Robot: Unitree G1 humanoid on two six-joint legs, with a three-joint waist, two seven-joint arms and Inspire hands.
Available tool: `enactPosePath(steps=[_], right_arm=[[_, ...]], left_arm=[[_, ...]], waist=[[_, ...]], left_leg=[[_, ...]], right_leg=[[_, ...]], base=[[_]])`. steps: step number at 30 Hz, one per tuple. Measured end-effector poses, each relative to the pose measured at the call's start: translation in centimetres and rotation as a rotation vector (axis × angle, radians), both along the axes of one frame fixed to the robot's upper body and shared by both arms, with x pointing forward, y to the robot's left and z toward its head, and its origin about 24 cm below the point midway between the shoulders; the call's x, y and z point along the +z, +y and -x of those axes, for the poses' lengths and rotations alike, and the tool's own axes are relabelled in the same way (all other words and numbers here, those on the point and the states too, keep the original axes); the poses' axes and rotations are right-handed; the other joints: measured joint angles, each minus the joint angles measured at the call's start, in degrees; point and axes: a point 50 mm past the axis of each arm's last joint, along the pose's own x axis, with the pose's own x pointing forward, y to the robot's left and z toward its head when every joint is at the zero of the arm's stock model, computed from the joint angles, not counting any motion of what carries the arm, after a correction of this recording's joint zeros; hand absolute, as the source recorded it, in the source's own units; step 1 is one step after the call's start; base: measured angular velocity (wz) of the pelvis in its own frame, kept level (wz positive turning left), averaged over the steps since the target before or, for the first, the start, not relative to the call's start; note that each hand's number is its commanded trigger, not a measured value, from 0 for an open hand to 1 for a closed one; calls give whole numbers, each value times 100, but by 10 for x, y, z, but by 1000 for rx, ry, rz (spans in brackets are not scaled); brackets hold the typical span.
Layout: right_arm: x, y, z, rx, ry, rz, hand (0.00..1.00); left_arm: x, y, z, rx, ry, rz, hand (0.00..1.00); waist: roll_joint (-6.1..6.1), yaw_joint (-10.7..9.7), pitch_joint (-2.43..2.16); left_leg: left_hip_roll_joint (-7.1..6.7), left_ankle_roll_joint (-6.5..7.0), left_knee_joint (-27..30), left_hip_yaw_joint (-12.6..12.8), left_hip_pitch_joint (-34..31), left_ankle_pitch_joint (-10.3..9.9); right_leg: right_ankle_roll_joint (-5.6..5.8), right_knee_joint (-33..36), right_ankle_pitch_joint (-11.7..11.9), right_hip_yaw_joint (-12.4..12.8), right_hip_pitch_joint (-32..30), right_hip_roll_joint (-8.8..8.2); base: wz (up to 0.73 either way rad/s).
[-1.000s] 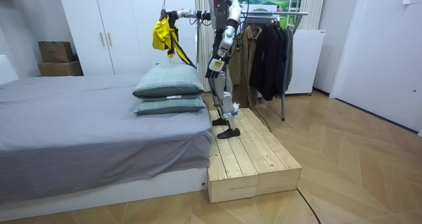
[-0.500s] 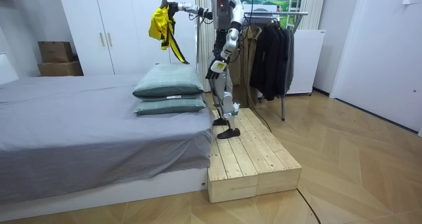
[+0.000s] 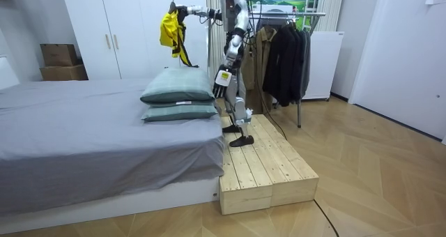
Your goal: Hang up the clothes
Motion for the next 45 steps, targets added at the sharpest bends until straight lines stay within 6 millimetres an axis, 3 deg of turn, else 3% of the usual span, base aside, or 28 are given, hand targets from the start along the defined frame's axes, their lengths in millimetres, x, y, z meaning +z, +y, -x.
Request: enactPosePath(steps=[7,14,18,20,22,24,32,34,37,39,41,43,44,45], right_arm=[[-7,-3,5,-10,16,-35,100],[-14,-1,7,-18,30,-54,100],[-14,0,7,-15,38,-40,100],[-14,1,7,-13,41,-40,100],[-14,4,7,-11,35,-31,100],[-12,7,7,-13,24,-3,100],[-15,14,7,-8,44,-13,100],[-12,19,8,8,29,-20,100],[-9,21,8,19,18,-19,100],[-6,22,8,23,9,-17,100],[-3,25,8,33,-7,-14,100],[3,32,9,64,-30,-22,100],[4,34,9,72,-37,-22,100],[5,37,9,83,-39,-15,100]], left_arm=[[-4,0,0,-12,39,-88,0],[-6,-1,-2,-31,64,-127,0],[-8,-3,-2,-21,79,-138,0],[-9,-3,-3,-13,89,-135,0],[-12,-4,-4,-4,111,-142,0],[-13,-6,-3,4,129,-140,0],[-14,-4,-1,41,158,-136,0],[-14,-4,2,84,166,-131,0],[-14,-1,6,130,182,-131,0],[-14,2,10,162,192,-129,0],[-14,3,12,177,201,-127,0],[-14,3,13,194,210,-121,0],[-14,3,12,198,211,-120,0],[-15,2,15,208,229,-114,0]], waist=[[-64,-420,-5],[-72,-544,-3],[-38,-464,6],[-9,-271,25],[29,-192,46],[60,-198,50],[68,-210,37],[58,-146,34],[-9,-58,0],[-55,-60,-21],[-52,-37,-25],[-18,-32,-26],[-24,-15,-16],[-45,82,-11]], left_leg=[[8,-1,-5,210,53,-2],[36,-3,-14,697,142,-31],[148,9,-15,1345,219,-191],[260,-12,-24,1672,297,-257],[323,-41,-12,2011,389,-342],[318,-45,-9,2155,413,-346],[333,-69,13,2445,426,-353],[390,-122,129,2613,455,-383],[495,-128,585,2824,408,-387],[563,-134,1044,2794,347,-393],[628,-138,1530,2580,245,-397],[650,-129,1930,1853,130,-385],[604,-109,1979,1657,65,-376],[414,24,1771,963,7,-491]], right_leg=[[-2,4,3,101,-29,12],[-13,102,40,410,-195,109],[-18,140,134,524,-328,251],[-62,102,290,175,-381,241],[-162,99,376,-694,-385,87],[-204,106,402,-871,-404,71],[-219,92,435,-693,-474,201],[-233,96,443,-564,-486,274],[-306,196,387,-613,-488,247],[-381,304,264,-705,-481,166],[-426,373,209,-464,-477,214],[-489,388,222,-9,-426,383],[-509,385,234,138,-400,432],[-508,320,261,505,-389,539]], base=[[-13],[-28],[-53],[-92],[-74],[-43],[-19],[-34],[-38],[-34],[-53],[-79],[-100],[-109]])
